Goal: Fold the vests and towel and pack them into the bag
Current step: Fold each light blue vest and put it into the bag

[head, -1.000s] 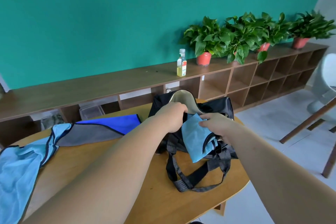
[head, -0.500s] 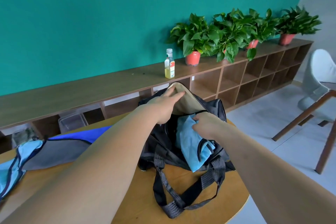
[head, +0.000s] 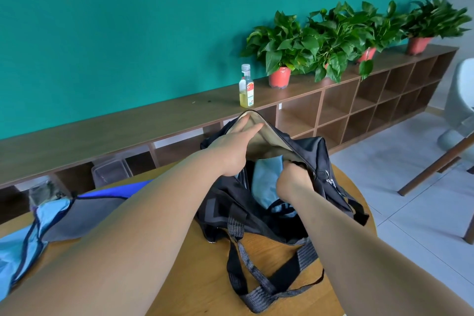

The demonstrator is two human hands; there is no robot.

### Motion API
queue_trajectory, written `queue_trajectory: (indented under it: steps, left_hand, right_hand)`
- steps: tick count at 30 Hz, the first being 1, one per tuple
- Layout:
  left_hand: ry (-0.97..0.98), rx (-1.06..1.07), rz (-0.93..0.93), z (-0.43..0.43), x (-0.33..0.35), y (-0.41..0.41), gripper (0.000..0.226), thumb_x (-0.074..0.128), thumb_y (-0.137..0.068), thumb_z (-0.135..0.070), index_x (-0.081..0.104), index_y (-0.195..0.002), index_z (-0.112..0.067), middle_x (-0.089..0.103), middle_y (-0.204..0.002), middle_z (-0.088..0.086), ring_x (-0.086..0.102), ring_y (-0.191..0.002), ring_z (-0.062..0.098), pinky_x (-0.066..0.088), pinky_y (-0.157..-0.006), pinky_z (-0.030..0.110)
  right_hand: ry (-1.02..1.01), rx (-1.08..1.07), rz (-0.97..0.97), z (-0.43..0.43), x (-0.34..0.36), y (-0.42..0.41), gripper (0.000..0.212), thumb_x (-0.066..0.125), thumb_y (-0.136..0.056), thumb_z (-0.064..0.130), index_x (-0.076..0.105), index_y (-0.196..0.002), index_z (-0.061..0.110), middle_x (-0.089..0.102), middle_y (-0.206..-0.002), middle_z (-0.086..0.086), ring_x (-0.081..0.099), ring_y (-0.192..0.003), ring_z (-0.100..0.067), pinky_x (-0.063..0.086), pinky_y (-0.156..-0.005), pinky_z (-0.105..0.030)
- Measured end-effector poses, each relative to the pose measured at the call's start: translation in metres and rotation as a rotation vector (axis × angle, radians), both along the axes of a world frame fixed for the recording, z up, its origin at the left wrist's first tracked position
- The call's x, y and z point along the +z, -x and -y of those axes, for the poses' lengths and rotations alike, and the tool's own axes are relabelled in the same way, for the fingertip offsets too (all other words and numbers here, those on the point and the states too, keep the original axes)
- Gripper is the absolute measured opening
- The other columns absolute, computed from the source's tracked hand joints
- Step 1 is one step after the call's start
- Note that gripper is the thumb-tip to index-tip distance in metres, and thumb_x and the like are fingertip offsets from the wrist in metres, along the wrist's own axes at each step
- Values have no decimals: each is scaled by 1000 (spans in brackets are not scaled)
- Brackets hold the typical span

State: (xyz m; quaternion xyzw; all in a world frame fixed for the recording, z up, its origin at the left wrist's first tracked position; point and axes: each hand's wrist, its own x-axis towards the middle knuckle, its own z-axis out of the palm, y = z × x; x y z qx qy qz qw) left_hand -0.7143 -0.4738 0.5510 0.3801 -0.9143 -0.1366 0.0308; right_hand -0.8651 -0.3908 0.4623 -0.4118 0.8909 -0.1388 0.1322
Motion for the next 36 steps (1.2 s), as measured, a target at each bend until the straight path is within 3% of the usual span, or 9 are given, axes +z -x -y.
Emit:
queue_trajectory:
  steps: [2, 7, 12, 15, 18, 21, 23, 30, 36]
  left_hand:
    - [-25, -2, -50, 3, -4, -2, 112, 37, -84, 22, 9, -165, -49, -19, -169, -28, 60, -110, 19, 42, -55, 31]
    - [-42, -16, -126, -1, -19, -3, 101, 39, -92, 15, 11, -165, -47, -21, -170, -24, 46, -144, 20, 58, -92, 45]
    - [-138, 33, 29, -6, -40, -2, 98, 42, -96, 10, -2, -165, -43, -19, -173, -8, 53, -135, 32, 59, -92, 44]
    - [-135, 48, 97, -8, -47, 3, 102, 48, -93, 11, -4, -165, -40, -4, -173, 1, 51, -131, 37, 59, -91, 46]
    - [-110, 117, 181, -9, -54, 8, 105, 55, -91, 10, -5, -165, -34, 5, -170, 16, 55, -121, 38, 56, -77, 42]
    - [-127, 109, 235, -11, -60, 11, 107, 56, -91, 9, -9, -165, -32, 15, -166, 18, 59, -111, 38, 52, -68, 40]
    - [-150, 87, 257, -12, -60, 10, 108, 55, -94, 9, -15, -165, -32, 6, -172, 16, 63, -98, 35, 47, -60, 37]
    - [-49, 34, 187, -14, -48, -15, 55, 53, -96, -2, 38, -148, -15, 56, -122, 9, 62, -95, 28, 57, -89, 54]
    - [18, -14, 97, -56, -21, -50, 56, 43, -99, 3, 44, -152, -15, 51, -149, 11, 55, -124, 29, 49, -107, 49]
  right_hand:
    - [28, -36, 15, 2, -7, 3, 52, 55, -97, 7, 45, -149, 9, 59, -140, -19, 57, -130, -37, 48, -103, -37]
    - [24, -37, 141, 4, -20, 3, 62, 42, -105, 11, 22, -164, 15, 51, -147, -27, 50, -135, -42, 45, -105, -41]
    - [-12, 1, 204, 15, -26, 2, 58, 34, -111, 15, 19, -166, 17, 38, -162, -16, 44, -143, -36, 45, -106, -37]
    - [114, -9, 314, 17, -26, 8, 58, 34, -114, 22, 12, -168, 25, 57, -140, -15, 60, -106, -30, 45, -79, -30]
    - [109, -5, 328, 17, -36, 10, 57, 30, -115, 23, 10, -168, 24, 61, -115, -15, 57, -84, -26, 44, -74, -30]
    - [23, 32, 293, 24, -41, 3, 57, 31, -114, 20, 11, -167, 26, 45, -153, -13, 55, -125, -30, 46, -98, -34]
    - [-84, 47, 255, 28, -35, -4, 61, 34, -112, 17, 10, -167, 30, 19, -171, -8, 33, -152, -29, 34, -118, -37]
    - [-16, 5, 38, 11, -18, -9, 61, 43, -108, 27, 16, -161, 21, 30, -159, -19, 35, -144, -42, 37, -113, -50]
    - [-25, 263, -361, -10, -3, -49, 74, 52, -104, 33, 13, -164, 13, 16, -169, -13, 19, -155, -36, 29, -122, -48]
